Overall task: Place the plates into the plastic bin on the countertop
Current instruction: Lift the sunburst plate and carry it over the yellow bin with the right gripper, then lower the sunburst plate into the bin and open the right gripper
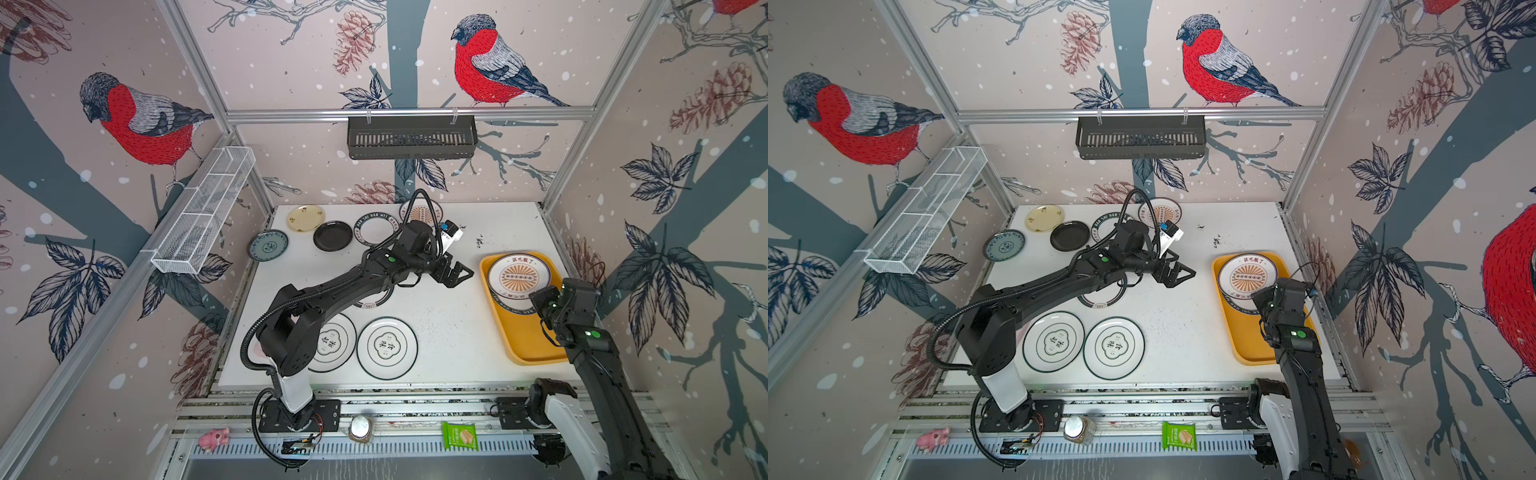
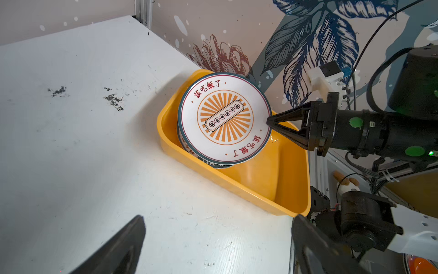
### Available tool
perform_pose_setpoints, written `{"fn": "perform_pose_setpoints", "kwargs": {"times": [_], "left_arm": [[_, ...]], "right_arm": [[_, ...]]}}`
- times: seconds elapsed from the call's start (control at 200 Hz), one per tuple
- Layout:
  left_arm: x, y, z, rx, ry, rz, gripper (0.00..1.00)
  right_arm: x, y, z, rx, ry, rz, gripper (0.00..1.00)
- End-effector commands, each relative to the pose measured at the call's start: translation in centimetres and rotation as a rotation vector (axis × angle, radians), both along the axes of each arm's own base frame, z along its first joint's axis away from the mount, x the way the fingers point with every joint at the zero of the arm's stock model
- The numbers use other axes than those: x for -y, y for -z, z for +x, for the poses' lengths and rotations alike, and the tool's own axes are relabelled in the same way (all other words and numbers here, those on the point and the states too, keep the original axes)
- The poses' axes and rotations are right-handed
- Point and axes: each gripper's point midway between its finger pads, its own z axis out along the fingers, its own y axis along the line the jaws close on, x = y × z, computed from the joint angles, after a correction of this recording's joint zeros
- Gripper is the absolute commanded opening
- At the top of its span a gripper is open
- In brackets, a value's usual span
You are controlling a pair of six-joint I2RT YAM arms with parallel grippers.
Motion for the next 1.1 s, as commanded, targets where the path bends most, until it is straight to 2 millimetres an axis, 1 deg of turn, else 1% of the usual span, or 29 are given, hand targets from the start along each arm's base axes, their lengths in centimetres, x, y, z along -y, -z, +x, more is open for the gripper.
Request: {"fn": "perform_pose_setpoints", "kwargs": {"times": [0.0,0.1,0.23,0.44,0.605,0.67,0.841,0.896,1.091], "left_arm": [[0.3,0.4,-0.2,0.007,0.017,0.020,0.97],[0.4,0.2,-0.2,0.012,0.016,0.020,0.96],[0.1,0.2,0.0,0.018,-0.006,0.032,0.96],[-0.6,0.4,0.1,0.018,-0.041,0.043,0.96],[-0.7,0.5,0.1,0.017,-0.051,0.047,0.97],[-0.8,0.4,0.1,0.021,-0.054,0.047,0.96],[-0.8,0.5,0.2,0.024,-0.054,0.053,0.96],[-0.9,0.6,0.2,0.025,-0.055,0.054,0.96],[-0.8,0.6,0.1,0.025,-0.054,0.054,0.96]], "right_arm": [[-0.4,0.5,0.1,0.025,-0.066,0.003,0.01],[-0.2,1.6,0.0,0.034,-0.071,0.031,0.01],[-0.1,2.6,0.3,0.061,-0.072,0.059,0.01],[0.7,4.0,0.6,0.025,-0.075,0.060,0.01],[1.4,5.0,0.3,-0.013,-0.055,0.063,0.01],[1.5,5.5,0.3,-0.022,-0.055,0.070,0.06],[1.4,6.4,0.1,-0.036,-0.055,0.092,0.10],[1.4,6.6,0.0,-0.038,-0.052,0.094,0.14],[2.0,6.9,-0.1,-0.046,-0.031,0.085,0.17]]}}
